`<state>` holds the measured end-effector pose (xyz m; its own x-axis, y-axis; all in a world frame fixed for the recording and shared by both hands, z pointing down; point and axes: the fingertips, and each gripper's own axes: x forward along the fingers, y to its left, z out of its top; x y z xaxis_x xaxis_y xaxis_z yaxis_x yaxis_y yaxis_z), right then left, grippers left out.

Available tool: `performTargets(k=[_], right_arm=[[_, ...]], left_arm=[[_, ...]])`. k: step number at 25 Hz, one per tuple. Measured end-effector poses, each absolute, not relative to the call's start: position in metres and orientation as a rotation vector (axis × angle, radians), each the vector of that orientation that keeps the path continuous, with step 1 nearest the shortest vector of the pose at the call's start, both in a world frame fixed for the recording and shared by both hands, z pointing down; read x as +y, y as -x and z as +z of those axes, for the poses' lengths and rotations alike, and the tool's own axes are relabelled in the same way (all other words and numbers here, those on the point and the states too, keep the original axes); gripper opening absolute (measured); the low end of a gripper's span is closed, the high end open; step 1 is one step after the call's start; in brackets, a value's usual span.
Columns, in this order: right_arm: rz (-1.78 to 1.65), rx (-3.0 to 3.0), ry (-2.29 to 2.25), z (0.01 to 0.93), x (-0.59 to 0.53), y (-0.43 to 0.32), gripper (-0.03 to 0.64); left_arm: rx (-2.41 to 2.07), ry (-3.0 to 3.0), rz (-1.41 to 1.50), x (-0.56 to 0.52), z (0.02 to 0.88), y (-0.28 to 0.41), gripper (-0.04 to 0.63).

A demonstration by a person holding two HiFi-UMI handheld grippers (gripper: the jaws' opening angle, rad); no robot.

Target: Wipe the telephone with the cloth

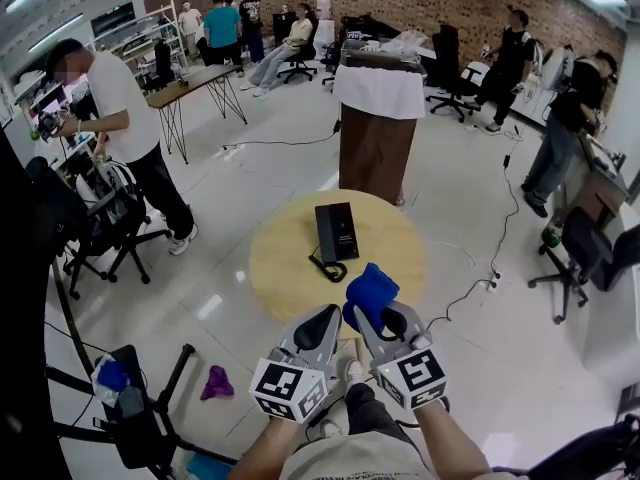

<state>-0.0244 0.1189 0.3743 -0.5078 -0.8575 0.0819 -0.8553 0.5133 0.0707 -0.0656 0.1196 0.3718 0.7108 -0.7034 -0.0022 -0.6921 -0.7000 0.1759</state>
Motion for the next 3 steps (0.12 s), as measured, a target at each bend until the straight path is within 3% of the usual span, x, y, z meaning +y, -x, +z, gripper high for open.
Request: performTargets(k=[3], right_arm=[[-0.038, -2.639, -1.497, 0.3717, 0.1221, 0.0321, 0.060]], left_arm=[[-1.140, -2.757, -0.119, 0.1202, 0.3683, 0.0715, 0.000]])
